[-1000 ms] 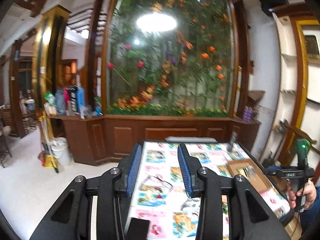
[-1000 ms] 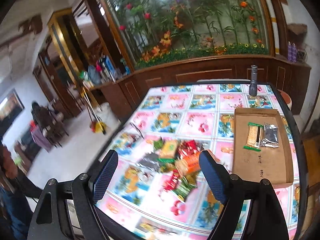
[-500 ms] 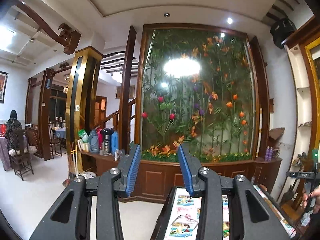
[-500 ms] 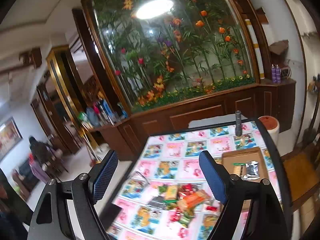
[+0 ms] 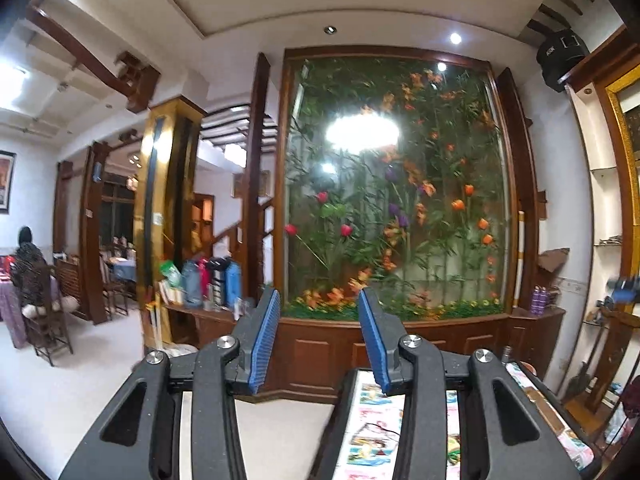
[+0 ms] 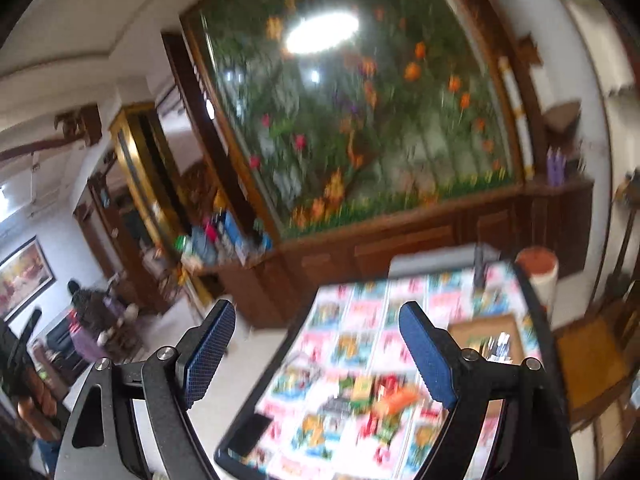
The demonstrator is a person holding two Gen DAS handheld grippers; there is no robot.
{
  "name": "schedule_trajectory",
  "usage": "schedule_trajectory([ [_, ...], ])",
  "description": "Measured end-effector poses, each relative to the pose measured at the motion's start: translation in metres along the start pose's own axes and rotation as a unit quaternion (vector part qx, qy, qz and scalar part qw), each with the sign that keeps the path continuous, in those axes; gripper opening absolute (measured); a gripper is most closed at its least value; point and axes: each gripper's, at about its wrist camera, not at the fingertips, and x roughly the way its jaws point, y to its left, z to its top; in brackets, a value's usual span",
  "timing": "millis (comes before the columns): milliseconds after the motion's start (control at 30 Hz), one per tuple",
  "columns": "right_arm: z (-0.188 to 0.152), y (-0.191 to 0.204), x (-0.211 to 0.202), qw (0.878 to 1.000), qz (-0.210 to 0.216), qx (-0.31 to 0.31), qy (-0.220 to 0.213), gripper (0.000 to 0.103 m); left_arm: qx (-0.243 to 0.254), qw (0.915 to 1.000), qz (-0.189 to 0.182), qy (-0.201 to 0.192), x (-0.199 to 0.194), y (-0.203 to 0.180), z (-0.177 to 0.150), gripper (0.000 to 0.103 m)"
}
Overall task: Organize snacks
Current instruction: 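Raise both tools away from the box and swing them back toward the snack pile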
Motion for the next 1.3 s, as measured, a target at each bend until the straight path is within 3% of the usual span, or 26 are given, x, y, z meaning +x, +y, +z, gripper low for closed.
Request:
schedule_trajectory([
  [167, 0.045, 0.047, -0.037, 0.998, 0.013, -0.013, -0.052, 0.088, 0.012, 0.9973, 0.065, -0.031, -0.064, 0.037, 0.041, 0.04],
  [367, 0.068, 0.141, -0.052, 0.993, 0.059, -0.048, -0.088, 0.088, 0.023, 0.9885, 0.139, -0.056, -0.148, 0.07, 0.076, 0.04],
  [600, 0.09, 0.248, -0.058, 0.986, 0.122, -0.062, -0.095, 0.088, 0.0, 0.9849, 0.151, -0.084, -0.191, 0.104, 0.094, 0.042],
  [767, 0.072, 0.295, -0.075, 0.975, 0.126, -0.118, -0.139, 0.093, -0.006, 0.9901, 0.115, -0.08, -0.178, 0.106, 0.071, 0.045],
  [900, 0.044, 0.259, -0.044, 0.981, 0.102, -0.132, -0.095, 0.093, -0.032, 0.9975, 0.048, -0.04, -0.128, 0.095, 0.037, 0.045],
  [1033, 0.039, 0.175, -0.021, 0.991, 0.065, -0.103, -0.047, 0.093, -0.032, 0.9994, 0.002, 0.009, -0.061, 0.056, 0.035, 0.045],
  [1200, 0.063, 0.093, -0.061, 0.992, -0.012, -0.091, -0.091, 0.095, -0.011, 0.9981, -0.058, 0.018, -0.014, -0.026, 0.044, 0.045],
  [1300, 0.066, 0.067, -0.076, 0.988, -0.04, -0.123, -0.085, 0.098, 0.0, 0.9934, -0.112, 0.026, 0.009, -0.08, 0.038, 0.046],
])
